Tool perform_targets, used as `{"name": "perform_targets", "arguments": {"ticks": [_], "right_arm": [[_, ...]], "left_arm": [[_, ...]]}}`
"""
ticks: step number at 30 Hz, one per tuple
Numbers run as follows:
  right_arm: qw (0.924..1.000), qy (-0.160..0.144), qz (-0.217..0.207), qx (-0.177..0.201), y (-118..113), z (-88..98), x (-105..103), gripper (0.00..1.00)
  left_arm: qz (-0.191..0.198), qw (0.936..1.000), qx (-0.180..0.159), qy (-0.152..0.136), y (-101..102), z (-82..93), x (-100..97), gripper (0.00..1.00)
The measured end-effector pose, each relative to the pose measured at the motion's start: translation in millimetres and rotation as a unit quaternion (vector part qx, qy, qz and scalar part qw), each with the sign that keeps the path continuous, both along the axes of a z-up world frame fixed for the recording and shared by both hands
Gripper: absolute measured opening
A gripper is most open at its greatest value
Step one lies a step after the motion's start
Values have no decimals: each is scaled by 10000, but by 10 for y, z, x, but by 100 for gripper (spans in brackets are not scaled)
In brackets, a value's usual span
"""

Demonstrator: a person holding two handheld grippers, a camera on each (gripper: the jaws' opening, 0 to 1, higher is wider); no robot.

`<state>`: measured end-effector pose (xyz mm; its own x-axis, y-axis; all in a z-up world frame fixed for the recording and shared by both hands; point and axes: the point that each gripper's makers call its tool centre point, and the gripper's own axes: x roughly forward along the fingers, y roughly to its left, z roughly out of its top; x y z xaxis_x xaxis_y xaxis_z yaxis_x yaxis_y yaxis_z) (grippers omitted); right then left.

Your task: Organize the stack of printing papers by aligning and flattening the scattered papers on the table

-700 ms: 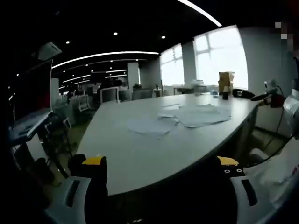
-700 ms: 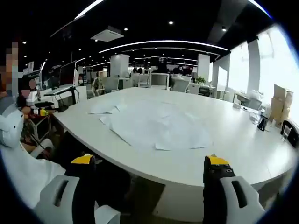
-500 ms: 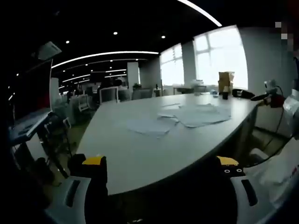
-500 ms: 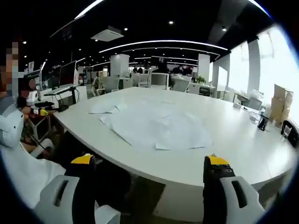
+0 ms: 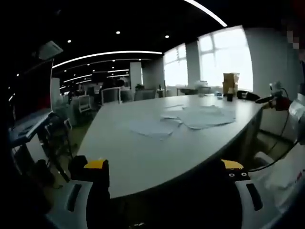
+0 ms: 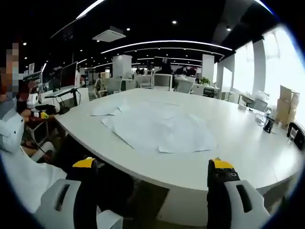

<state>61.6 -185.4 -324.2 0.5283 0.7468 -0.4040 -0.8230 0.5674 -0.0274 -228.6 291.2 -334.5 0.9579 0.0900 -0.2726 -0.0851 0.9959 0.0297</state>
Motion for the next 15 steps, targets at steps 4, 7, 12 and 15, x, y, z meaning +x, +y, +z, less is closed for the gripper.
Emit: {"name": "perform_targets", "arguments": {"ticks": [4, 7, 12, 15], "right_arm": [[10000, 21, 3, -10, 15, -16, 14, 90], [10000, 34, -10, -14, 29, -24, 39, 90], [10000, 66, 5, -19, 72, -33, 85, 90], [10000, 66, 11, -18, 75, -26, 106, 90]], "left_arm": [[-4, 10000, -19, -9, 3, -8, 5, 97], [-18, 10000, -54, -10, -6, -14, 12, 97], [-81, 9999, -95, -20, -29, -17, 48, 97], [-84, 9999, -118, -51, -33, -3, 80, 97]]}}
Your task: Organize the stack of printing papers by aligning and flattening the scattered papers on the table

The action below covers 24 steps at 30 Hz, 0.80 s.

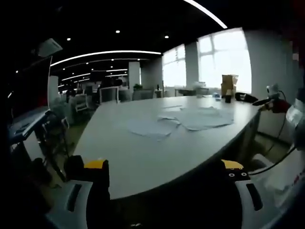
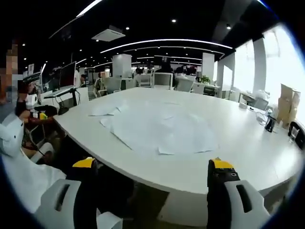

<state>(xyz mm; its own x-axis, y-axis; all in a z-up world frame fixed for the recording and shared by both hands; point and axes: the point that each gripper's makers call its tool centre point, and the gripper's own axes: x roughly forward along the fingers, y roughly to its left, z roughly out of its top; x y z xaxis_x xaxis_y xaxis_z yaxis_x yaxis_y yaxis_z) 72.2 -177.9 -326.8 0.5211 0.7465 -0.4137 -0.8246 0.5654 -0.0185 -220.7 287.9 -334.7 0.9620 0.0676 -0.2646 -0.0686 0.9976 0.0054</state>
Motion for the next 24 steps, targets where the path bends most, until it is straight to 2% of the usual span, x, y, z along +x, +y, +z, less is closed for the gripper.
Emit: {"name": "perform_targets", "arguments": {"ticks": [4, 13, 24], "right_arm": [[9999, -65, -74, 24, -18, 29, 67, 90], [9999, 53, -47, -83, 35, -46, 195, 90], [9998, 35, -14, -181, 174, 9, 374, 90]], "left_arm": [[-9, 9999, -91, -66, 15, 8, 38, 97], [-52, 9999, -162, 10, 45, -49, 173, 97], [-92, 9997, -226, 25, 137, -118, 303, 97]]}}
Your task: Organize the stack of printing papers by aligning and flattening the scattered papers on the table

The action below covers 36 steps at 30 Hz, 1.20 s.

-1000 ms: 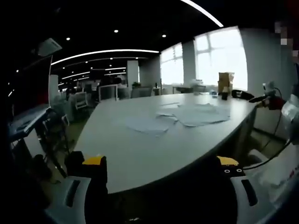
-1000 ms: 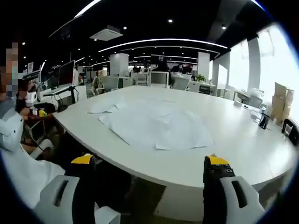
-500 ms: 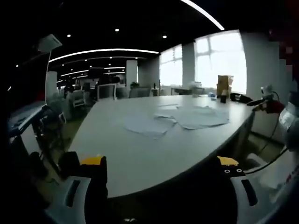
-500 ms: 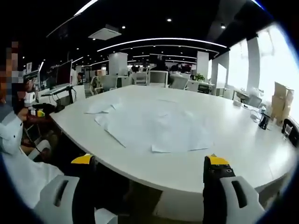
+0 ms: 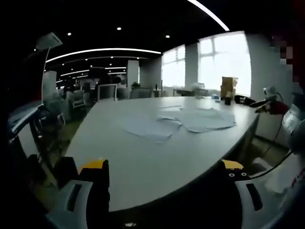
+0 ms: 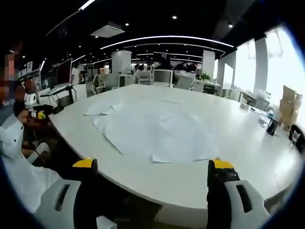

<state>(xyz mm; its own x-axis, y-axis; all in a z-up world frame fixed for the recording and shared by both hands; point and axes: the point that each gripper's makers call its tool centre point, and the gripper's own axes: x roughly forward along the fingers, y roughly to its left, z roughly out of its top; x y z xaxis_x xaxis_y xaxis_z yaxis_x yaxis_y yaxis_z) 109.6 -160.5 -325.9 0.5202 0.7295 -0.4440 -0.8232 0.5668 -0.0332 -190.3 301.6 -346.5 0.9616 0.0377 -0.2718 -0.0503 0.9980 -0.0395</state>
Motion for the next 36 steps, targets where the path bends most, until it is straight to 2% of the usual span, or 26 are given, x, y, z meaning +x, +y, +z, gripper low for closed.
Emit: {"name": "perform_targets", "arguments": {"ticks": [7, 20, 36], "right_arm": [[10000, -55, 0, -52, 39, 40, 90, 90], [9998, -184, 77, -23, 73, 128, 188, 90], [9999, -133, 96, -52, 132, 144, 260, 90]], "left_arm": [[35, 10000, -29, 14, 19, -11, 15, 97], [191, 9997, -92, -110, -13, -19, -89, 97], [212, 9997, -34, -123, 0, 2, -118, 97]]}}
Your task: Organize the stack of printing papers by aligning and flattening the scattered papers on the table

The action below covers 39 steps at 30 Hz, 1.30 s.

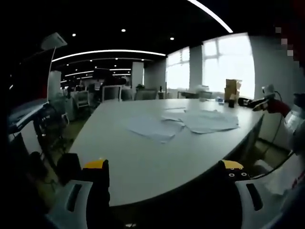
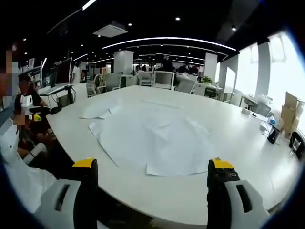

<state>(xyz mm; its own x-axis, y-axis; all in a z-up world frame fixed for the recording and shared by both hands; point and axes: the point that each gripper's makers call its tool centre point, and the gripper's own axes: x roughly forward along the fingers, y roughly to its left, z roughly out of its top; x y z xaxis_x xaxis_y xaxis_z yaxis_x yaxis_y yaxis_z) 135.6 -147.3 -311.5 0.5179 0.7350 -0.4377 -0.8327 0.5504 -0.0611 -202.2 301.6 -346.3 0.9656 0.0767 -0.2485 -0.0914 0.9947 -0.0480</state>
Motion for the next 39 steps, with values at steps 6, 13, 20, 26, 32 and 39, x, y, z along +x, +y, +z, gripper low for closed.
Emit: {"name": "perform_targets", "arguments": {"ticks": [6, 13, 20, 26, 32, 39], "right_arm": [[10000, 27, 6, 11, 11, 6, 15, 90], [10000, 17, -3, -2, 46, 9, 3, 90], [10000, 9, 26, -35, 154, -24, -37, 90], [10000, -4, 71, -24, 213, -20, -34, 90], [10000, -33, 87, -21, 229, -4, -15, 90], [10000, -5, 91, -41, 238, -26, 15, 90]], "left_arm": [[19, 10000, -21, -3, 7, 0, -12, 97], [-20, 10000, -15, -2, -5, 8, -7, 97], [-25, 10000, 7, -21, -2, 33, -19, 97], [-14, 10000, 17, -32, -4, 39, -15, 97], [-20, 10000, 13, -26, -7, 34, -6, 97], [-29, 10000, 20, -13, -25, 30, 4, 97]]}}
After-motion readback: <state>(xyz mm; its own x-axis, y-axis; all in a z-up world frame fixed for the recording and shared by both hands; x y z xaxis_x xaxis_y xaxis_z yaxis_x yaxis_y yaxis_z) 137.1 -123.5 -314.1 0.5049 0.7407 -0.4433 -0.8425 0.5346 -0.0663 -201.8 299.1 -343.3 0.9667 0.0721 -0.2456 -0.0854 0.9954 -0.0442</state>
